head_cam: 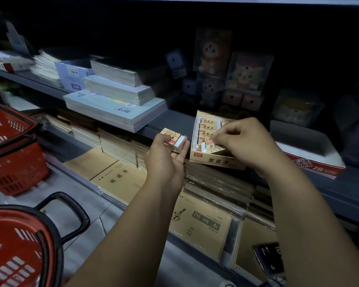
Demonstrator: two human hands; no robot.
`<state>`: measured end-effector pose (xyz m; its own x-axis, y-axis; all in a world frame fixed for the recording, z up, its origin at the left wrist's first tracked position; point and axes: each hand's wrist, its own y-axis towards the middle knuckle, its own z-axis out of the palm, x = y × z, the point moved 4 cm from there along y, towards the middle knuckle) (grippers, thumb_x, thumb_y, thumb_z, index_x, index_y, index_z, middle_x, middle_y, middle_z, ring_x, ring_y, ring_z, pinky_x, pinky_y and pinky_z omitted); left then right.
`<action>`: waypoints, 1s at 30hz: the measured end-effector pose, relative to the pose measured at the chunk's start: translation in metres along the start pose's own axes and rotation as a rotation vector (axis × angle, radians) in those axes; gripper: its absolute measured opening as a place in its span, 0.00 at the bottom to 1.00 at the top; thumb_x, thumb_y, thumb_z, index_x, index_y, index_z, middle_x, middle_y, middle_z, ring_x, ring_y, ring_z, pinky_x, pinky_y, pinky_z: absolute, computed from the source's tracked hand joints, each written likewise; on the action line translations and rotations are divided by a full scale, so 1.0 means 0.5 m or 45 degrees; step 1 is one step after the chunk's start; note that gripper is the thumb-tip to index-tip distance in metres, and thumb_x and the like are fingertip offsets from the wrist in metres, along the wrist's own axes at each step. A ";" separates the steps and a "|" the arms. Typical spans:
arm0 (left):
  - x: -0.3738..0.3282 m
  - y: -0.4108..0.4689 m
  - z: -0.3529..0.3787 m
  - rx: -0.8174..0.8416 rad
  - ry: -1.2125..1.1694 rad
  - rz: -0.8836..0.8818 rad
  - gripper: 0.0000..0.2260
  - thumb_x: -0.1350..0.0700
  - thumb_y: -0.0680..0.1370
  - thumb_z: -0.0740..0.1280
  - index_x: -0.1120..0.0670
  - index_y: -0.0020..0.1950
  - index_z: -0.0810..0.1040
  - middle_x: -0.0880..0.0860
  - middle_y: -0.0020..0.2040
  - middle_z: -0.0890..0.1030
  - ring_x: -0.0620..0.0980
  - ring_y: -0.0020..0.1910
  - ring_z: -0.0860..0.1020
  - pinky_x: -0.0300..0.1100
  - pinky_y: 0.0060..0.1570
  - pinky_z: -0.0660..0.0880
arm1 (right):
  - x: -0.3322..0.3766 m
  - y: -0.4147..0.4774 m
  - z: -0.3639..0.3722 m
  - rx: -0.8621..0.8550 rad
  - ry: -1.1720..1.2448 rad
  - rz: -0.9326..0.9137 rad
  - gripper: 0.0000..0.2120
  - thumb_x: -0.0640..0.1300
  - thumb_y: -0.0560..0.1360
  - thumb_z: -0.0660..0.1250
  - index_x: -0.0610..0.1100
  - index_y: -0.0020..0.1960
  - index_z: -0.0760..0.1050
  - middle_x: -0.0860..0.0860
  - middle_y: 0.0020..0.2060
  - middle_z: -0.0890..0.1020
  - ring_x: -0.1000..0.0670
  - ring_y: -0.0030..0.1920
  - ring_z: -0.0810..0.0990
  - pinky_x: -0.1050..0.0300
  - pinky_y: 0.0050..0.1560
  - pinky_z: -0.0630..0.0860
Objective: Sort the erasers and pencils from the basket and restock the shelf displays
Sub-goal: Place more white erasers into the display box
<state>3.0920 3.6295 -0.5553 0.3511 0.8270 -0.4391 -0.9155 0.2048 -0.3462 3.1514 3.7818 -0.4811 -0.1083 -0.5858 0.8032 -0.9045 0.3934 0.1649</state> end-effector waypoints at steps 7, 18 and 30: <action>0.004 0.002 0.000 0.005 -0.005 0.001 0.18 0.66 0.78 0.66 0.63 0.68 0.71 0.68 0.60 0.81 0.62 0.55 0.84 0.50 0.50 0.84 | 0.000 0.004 -0.002 -0.015 -0.152 0.083 0.07 0.48 0.69 0.81 0.47 0.38 0.85 0.53 0.41 0.85 0.53 0.46 0.83 0.53 0.47 0.81; 0.011 -0.005 0.008 0.027 -0.015 0.032 0.14 0.66 0.79 0.67 0.66 0.64 0.73 0.68 0.59 0.80 0.64 0.53 0.85 0.54 0.56 0.82 | 0.014 -0.007 0.016 -0.099 -0.303 0.061 0.08 0.46 0.71 0.80 0.45 0.37 0.83 0.53 0.43 0.83 0.56 0.43 0.80 0.64 0.31 0.70; -0.006 0.001 0.004 0.130 0.016 0.036 0.11 0.68 0.78 0.69 0.66 0.60 0.76 0.66 0.56 0.83 0.62 0.54 0.85 0.54 0.57 0.82 | 0.019 0.005 0.036 -0.233 -0.166 -0.149 0.07 0.42 0.75 0.72 0.49 0.38 0.83 0.55 0.35 0.83 0.60 0.37 0.81 0.71 0.34 0.74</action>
<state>3.0903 3.6282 -0.5526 0.3269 0.8267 -0.4579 -0.9400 0.2344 -0.2480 3.1407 3.7643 -0.4832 -0.0704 -0.7164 0.6941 -0.8254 0.4326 0.3627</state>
